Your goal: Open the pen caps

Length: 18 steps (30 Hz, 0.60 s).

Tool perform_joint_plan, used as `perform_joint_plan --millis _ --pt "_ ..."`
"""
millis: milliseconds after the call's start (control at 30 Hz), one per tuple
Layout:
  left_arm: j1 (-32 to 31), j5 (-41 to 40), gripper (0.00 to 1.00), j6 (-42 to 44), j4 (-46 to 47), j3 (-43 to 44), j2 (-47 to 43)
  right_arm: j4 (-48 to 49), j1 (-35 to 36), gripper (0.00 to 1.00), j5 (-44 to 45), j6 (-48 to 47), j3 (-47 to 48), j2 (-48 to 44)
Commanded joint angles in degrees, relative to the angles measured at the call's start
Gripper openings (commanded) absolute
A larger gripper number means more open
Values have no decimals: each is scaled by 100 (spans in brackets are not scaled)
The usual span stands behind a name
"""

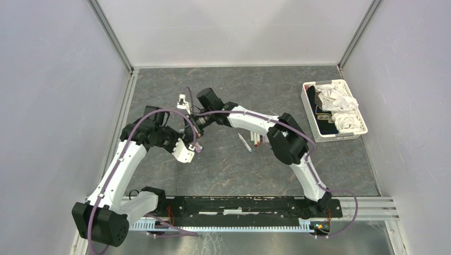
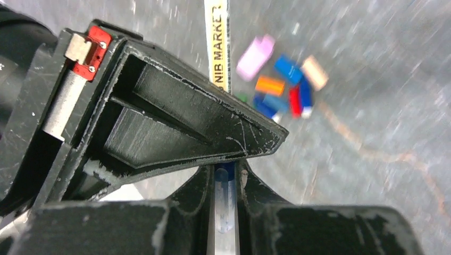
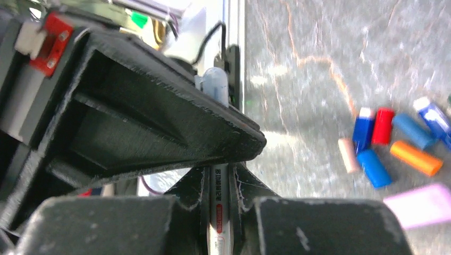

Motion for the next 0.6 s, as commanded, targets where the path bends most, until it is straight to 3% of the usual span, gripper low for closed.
perform_joint_plan --millis 0,33,100,133,167,200,233,300,333,400,567 --pt "-24 -61 2 -254 -182 291 -165 -358 85 0 1076 -1358 -2895 -1224" --pt "554 -356 2 -101 -258 231 -297 -24 145 0 1312 -1466 -4278 -2295" --pt "2522 -180 2 1476 -327 -121 -409 1557 121 0 1444 -532 -6949 -4125" --pt "2996 -120 2 2253 -629 -169 -238 2434 12 0 1494 63 -7746 -4719" --pt "3089 128 2 2847 -973 -63 -21 2349 -152 0 1382 132 -7753 -4860" --pt "2941 625 2 3145 -1139 87 59 1799 -224 0 1307 -216 -7381 -4803" --pt "2487 794 2 2915 -964 85 5 958 -255 0 1350 -642 -6803 -4679" --pt "831 157 2 1516 150 -127 -342 69 -316 0 1314 -1154 -5934 -4398" --pt "314 -191 2 861 306 -151 -411 -27 -350 0 1282 -1200 -5713 -4314" --pt "-45 -167 2 591 48 70 -289 -46 -410 0 1214 -1198 -5361 -4147" --pt "-134 -102 2 247 11 53 -271 -443 -611 0 1426 -1518 -4770 -3739"
